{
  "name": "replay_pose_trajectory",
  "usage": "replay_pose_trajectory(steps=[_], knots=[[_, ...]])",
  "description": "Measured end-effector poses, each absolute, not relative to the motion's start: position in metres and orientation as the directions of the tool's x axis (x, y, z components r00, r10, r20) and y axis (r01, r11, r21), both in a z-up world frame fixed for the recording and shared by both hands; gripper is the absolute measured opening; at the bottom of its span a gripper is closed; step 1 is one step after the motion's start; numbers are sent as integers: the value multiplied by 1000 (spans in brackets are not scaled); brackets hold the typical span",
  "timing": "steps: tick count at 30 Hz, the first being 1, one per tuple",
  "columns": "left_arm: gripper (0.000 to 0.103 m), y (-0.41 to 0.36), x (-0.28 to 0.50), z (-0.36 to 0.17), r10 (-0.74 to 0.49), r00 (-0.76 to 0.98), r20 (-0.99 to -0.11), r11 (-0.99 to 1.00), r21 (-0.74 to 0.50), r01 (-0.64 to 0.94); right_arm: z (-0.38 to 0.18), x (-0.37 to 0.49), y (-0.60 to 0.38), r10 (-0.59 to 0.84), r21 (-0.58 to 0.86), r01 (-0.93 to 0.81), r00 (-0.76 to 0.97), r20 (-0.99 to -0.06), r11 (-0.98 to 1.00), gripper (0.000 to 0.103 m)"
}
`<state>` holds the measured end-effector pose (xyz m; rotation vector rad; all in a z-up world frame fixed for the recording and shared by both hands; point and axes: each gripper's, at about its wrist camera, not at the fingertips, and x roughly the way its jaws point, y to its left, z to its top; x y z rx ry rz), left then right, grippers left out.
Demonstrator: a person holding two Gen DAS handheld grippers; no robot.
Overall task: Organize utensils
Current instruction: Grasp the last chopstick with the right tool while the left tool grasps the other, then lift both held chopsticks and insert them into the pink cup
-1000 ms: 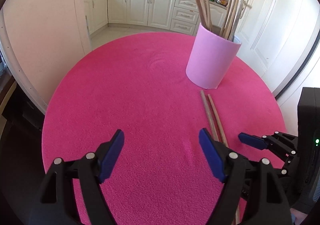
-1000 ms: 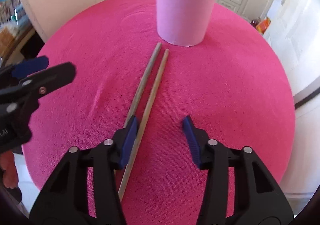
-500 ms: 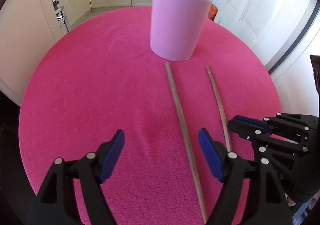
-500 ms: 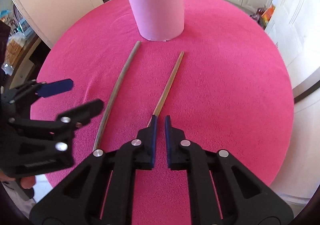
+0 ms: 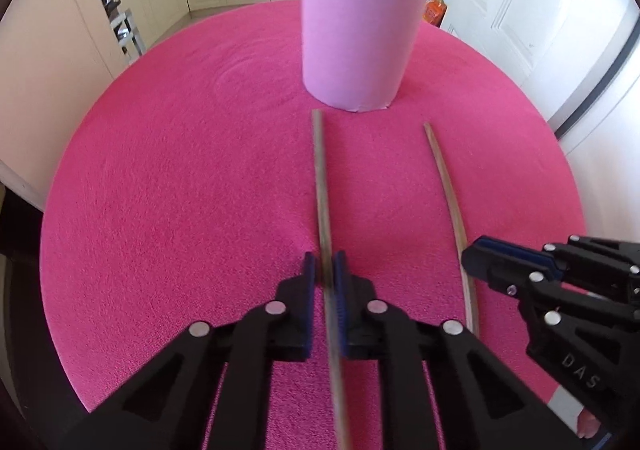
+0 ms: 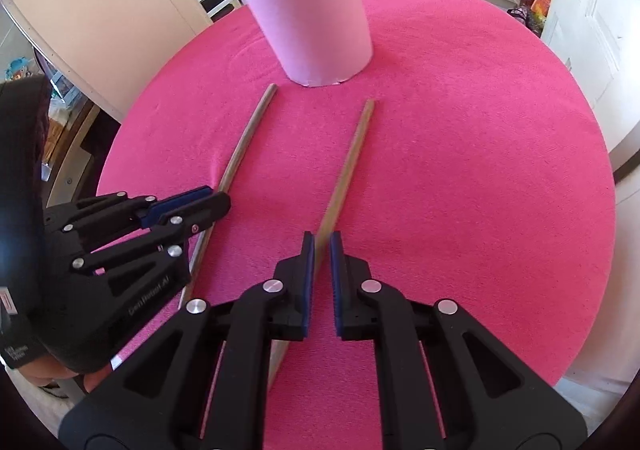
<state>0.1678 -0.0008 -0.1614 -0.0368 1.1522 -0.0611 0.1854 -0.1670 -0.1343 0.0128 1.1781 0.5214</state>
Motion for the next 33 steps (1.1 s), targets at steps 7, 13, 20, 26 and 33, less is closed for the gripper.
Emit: replay_pose_trajectory(steps=[7, 13, 20, 26, 33], knots=[[6, 9, 164, -158, -90, 406, -909, 996, -85, 30, -139, 193, -141, 288, 171, -376, 281, -915, 911, 10], [6, 17, 168, -154, -109, 414, -904, 994, -105, 32, -143, 194, -135, 252, 124, -387, 300, -920, 914, 13], [6, 11, 158, -141, -144, 441, -886, 989, -120, 83, -129, 183, -159, 340, 205, -368, 353, -871, 907, 8], [6, -2, 152, -119, -198, 495, -846, 979, -145, 143, -102, 170, -182, 410, 257, -372, 427, -806, 892, 8], [6, -6, 147, -78, -276, 677, -682, 960, -162, 228, -51, 162, -211, 525, 332, -411, 583, -621, 849, 8]])
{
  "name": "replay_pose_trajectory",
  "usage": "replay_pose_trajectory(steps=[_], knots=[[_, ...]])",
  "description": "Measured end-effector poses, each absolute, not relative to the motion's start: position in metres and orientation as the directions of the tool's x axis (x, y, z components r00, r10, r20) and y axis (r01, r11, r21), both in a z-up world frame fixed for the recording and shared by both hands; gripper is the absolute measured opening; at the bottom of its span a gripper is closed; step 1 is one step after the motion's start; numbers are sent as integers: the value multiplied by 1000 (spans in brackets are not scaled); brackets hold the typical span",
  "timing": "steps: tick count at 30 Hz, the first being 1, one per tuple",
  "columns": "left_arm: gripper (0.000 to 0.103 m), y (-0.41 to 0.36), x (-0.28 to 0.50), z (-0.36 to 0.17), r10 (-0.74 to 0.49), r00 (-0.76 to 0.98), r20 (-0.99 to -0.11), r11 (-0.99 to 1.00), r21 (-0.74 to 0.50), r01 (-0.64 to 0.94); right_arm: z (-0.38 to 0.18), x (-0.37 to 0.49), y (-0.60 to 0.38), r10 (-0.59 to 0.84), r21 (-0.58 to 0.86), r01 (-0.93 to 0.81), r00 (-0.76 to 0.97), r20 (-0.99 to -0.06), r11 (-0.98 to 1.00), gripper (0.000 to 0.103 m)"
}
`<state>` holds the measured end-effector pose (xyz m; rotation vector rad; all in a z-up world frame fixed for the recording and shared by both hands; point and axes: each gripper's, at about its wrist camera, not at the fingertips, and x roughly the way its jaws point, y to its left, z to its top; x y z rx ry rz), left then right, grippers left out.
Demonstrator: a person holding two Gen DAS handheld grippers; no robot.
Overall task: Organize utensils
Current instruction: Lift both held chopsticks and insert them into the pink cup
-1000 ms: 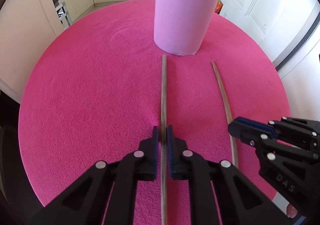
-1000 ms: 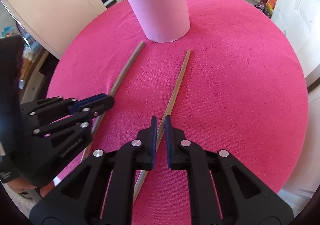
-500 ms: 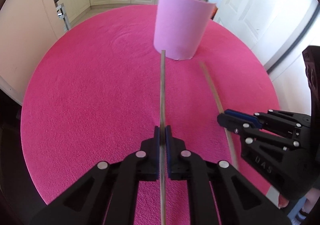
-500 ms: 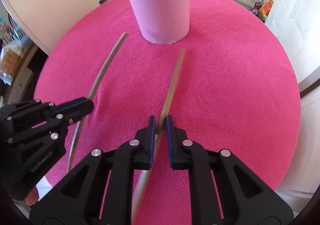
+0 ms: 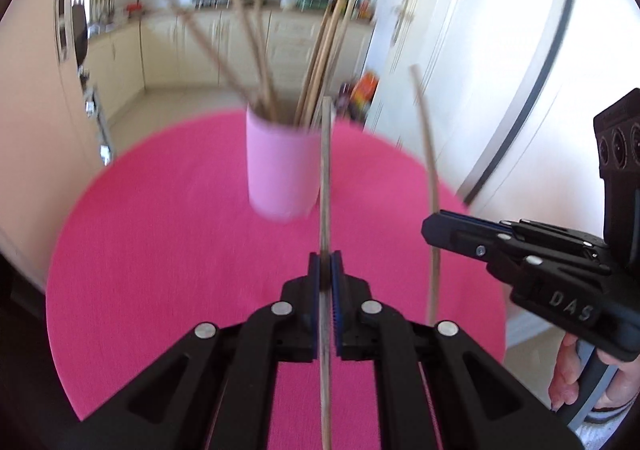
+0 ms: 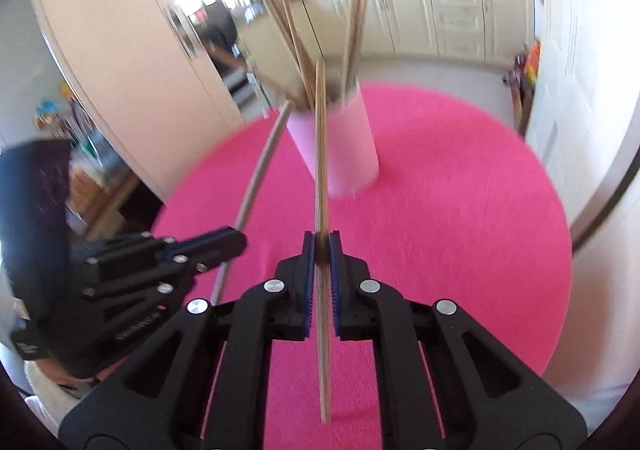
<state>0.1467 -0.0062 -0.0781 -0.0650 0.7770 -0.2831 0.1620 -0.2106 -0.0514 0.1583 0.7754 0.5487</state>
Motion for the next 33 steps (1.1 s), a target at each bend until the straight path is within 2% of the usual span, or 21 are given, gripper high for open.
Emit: replay_pose_trajectory(steps=[7, 14, 21, 24, 33], knots=[[6, -7, 151, -38, -327, 840, -432, 945, -158, 287, -7, 163, -210, 546, 313, -448, 714, -438, 837, 6], [6, -6, 168, -7, -269, 940, -212, 960, -135, 244, 24, 172, -215, 541, 280, -467, 778, -319, 838, 6], [6, 0, 179, 11, -230, 973, 24, 957, -177, 231, 37, 188, -214, 522, 258, -465, 821, -231, 847, 6], [6, -1, 183, 10, -209, 975, 83, 957, -188, 221, 35, 196, -212, 508, 244, -458, 834, -213, 855, 6], [6, -6, 210, -7, -143, 982, 126, 971, -175, 164, 27, 218, -208, 502, 247, -454, 843, -194, 856, 6]])
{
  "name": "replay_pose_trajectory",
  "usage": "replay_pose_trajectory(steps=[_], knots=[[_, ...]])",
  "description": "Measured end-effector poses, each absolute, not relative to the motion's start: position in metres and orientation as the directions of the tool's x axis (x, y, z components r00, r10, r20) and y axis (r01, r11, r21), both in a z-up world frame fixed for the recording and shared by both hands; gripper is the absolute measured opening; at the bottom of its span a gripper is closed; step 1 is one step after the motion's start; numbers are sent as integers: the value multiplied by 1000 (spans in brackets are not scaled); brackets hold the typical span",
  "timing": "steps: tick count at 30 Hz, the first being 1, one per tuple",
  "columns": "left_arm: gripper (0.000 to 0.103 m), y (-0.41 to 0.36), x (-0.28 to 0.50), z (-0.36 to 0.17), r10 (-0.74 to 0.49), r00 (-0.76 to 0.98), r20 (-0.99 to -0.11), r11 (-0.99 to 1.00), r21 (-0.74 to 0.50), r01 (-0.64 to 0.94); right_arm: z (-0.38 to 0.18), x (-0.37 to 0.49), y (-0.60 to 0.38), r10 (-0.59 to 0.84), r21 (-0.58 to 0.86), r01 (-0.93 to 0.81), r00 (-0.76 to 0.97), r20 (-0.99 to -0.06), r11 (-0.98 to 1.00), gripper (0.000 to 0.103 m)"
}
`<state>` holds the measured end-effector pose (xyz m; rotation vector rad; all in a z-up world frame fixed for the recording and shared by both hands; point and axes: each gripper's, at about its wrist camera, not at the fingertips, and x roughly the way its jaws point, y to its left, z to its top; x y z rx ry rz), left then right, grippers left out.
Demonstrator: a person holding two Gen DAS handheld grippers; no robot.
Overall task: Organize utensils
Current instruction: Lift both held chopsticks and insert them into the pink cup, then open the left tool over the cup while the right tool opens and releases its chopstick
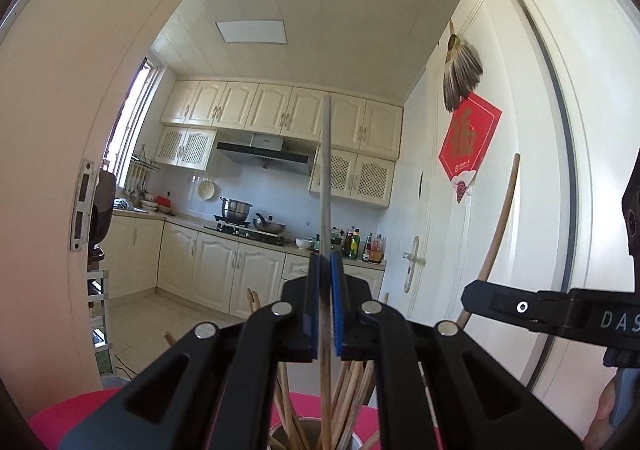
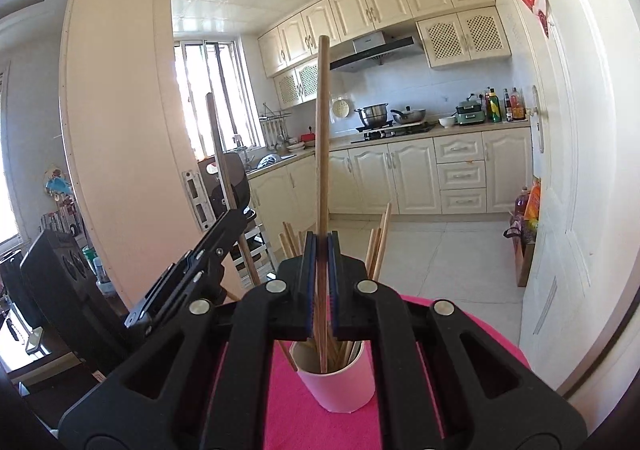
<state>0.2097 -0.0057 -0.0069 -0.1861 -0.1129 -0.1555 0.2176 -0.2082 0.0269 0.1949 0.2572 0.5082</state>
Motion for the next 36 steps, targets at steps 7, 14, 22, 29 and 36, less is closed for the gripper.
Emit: replay_pose_trajectory(steps=[7, 14, 22, 29, 36], knots=[[6, -6, 230, -19, -135, 986, 94, 975, -164, 149, 21, 229, -204, 509, 251, -455, 832, -220, 854, 6], [6, -10, 237, -32, -111, 993, 43, 983, -145, 116, 12, 238, -199, 505, 247, -449, 823, -261, 859, 6], [22, 3, 236, -33, -118, 993, -17, 977, -179, 113, 3, 241, -195, 502, 256, -439, 813, -295, 861, 6], [32, 4, 230, -30, -108, 991, -78, 984, -148, 95, -3, 246, -190, 493, 251, -429, 808, -322, 867, 6], [40, 8, 226, -33, -77, 989, -125, 991, -118, 62, -12, 245, -181, 477, 236, -417, 809, -344, 878, 6]])
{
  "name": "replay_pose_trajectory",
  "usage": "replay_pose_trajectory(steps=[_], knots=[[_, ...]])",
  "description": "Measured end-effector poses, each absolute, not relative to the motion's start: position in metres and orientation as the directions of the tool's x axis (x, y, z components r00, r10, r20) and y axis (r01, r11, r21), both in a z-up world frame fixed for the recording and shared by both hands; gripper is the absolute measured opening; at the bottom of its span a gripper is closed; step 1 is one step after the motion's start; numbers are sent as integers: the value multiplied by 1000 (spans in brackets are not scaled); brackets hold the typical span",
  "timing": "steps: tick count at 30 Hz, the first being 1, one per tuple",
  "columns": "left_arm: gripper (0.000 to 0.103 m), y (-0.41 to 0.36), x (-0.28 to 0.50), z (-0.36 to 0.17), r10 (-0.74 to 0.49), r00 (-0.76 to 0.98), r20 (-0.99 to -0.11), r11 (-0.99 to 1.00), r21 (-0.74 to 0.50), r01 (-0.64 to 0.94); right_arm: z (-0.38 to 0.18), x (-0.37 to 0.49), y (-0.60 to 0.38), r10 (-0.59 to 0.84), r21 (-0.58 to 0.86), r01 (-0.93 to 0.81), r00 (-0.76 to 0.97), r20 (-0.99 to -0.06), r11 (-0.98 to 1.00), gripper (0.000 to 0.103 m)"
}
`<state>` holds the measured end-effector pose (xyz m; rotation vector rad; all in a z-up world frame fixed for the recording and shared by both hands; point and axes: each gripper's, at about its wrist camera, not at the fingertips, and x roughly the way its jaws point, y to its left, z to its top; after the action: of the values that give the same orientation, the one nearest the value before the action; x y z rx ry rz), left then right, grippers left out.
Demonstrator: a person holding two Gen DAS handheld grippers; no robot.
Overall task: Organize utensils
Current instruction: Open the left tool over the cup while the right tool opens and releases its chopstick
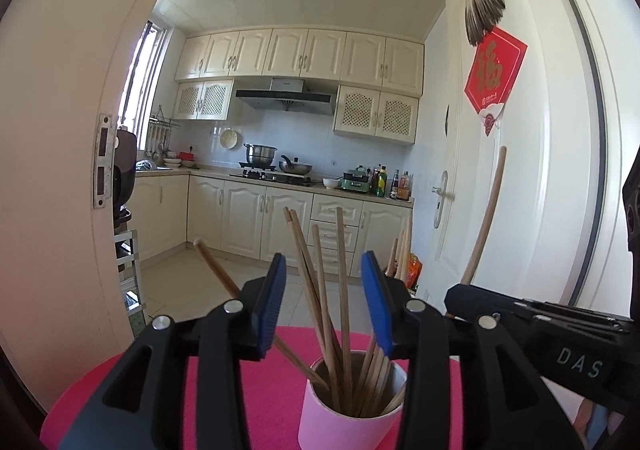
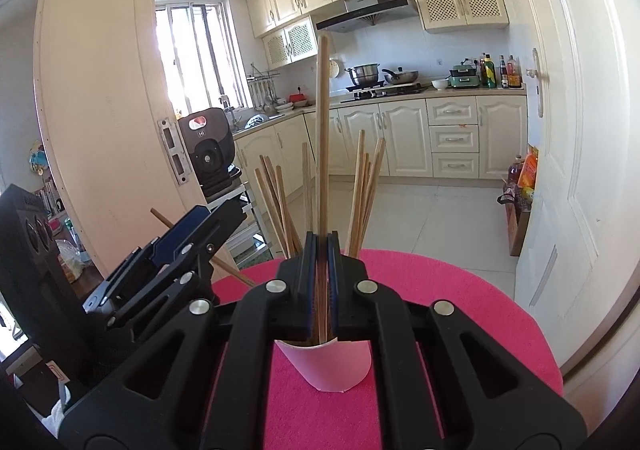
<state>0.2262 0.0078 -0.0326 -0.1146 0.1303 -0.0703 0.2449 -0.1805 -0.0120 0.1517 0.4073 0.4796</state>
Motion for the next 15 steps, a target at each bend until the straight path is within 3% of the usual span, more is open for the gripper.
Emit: replay_pose_trajectory(steps=[15], knots=[[57, 10, 208, -28, -50, 986, -158, 998, -42, 44, -33, 239, -167, 437, 175, -400, 818, -373, 900, 7]])
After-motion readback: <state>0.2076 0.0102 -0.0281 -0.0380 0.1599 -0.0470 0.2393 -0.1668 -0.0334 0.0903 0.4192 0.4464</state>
